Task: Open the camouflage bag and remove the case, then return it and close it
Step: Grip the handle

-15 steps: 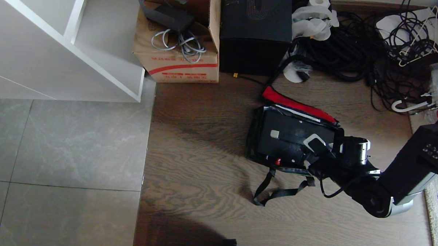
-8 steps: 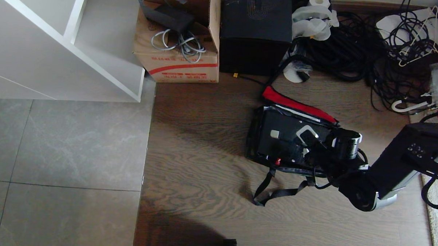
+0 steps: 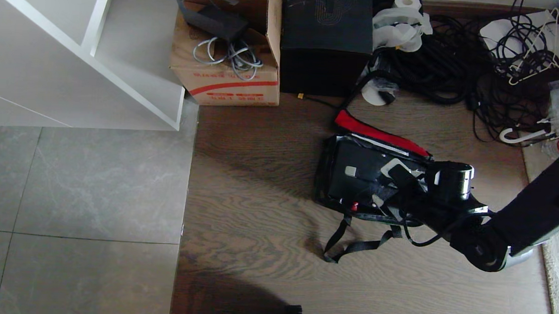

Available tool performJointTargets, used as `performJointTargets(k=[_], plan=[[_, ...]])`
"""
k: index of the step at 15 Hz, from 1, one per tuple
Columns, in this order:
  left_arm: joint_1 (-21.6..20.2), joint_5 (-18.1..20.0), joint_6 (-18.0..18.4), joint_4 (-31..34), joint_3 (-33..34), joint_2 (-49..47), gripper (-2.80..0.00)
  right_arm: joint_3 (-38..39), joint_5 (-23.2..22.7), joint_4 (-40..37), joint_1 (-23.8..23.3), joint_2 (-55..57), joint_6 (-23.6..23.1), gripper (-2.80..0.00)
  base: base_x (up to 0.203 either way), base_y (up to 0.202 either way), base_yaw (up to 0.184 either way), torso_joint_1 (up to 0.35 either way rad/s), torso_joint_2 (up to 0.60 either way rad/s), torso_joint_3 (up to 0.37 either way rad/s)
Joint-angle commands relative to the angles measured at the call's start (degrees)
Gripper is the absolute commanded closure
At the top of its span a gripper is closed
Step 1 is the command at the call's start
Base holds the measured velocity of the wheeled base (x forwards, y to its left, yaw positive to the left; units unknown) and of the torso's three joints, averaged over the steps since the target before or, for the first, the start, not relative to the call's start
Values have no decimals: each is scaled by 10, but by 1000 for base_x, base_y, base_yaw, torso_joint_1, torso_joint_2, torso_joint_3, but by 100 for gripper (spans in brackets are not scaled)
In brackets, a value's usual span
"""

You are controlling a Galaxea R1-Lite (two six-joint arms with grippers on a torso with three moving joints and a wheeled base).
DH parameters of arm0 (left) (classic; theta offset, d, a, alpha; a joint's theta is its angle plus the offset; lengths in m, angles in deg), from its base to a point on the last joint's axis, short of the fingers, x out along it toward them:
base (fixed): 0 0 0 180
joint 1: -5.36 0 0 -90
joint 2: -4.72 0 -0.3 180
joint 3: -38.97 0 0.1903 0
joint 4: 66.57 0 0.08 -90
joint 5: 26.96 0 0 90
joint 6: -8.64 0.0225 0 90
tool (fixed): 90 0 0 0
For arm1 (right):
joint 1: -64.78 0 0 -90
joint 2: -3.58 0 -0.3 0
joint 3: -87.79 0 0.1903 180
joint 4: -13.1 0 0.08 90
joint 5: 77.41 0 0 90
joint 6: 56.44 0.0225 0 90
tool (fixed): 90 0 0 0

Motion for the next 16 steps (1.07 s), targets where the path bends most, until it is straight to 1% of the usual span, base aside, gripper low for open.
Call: performJointTargets(k=[1,2,4,6,9,10,11,12,13,14,15,16], plan=[[0,0,0,0,0,-1,0,15,-2,5,0,-17,-39,-280,0,0,0,0,0,0],[0,0,0,0,0,-1,0,21,-2,5,0,-19,-54,-280,0,0,0,0,0,0],[0,0,0,0,0,-1,0,34,0,9,1,-23,-52,-280,0,0,0,0,0,0],[0,0,0,0,0,-1,0,45,1,35,1,-15,-56,-280,0,0,0,0,0,0],[0,0,0,0,0,-1,0,112,-7,96,2,-5,-68,-280,0,0,0,0,0,0],[0,0,0,0,0,-1,0,128,-12,103,3,0,-70,-280,0,0,0,0,0,0],[0,0,0,0,0,-1,0,121,-20,103,3,2,-64,-280,0,0,0,0,0,0],[0,0,0,0,0,-1,0,92,-29,88,3,5,-55,-280,0,0,0,0,0,0],[0,0,0,0,0,-1,0,51,-35,36,3,7,-38,-280,0,0,0,0,0,0],[0,0,0,0,0,-1,0,22,-37,-49,3,8,-19,-280,0,0,0,0,0,0],[0,0,0,0,0,-1,0,1,-37,-98,3,8,-7,-280,0,0,0,0,0,0],[0,0,0,0,0,-1,0,-2,-33,-104,3,8,-2,-280,0,0,0,0,0,0]])
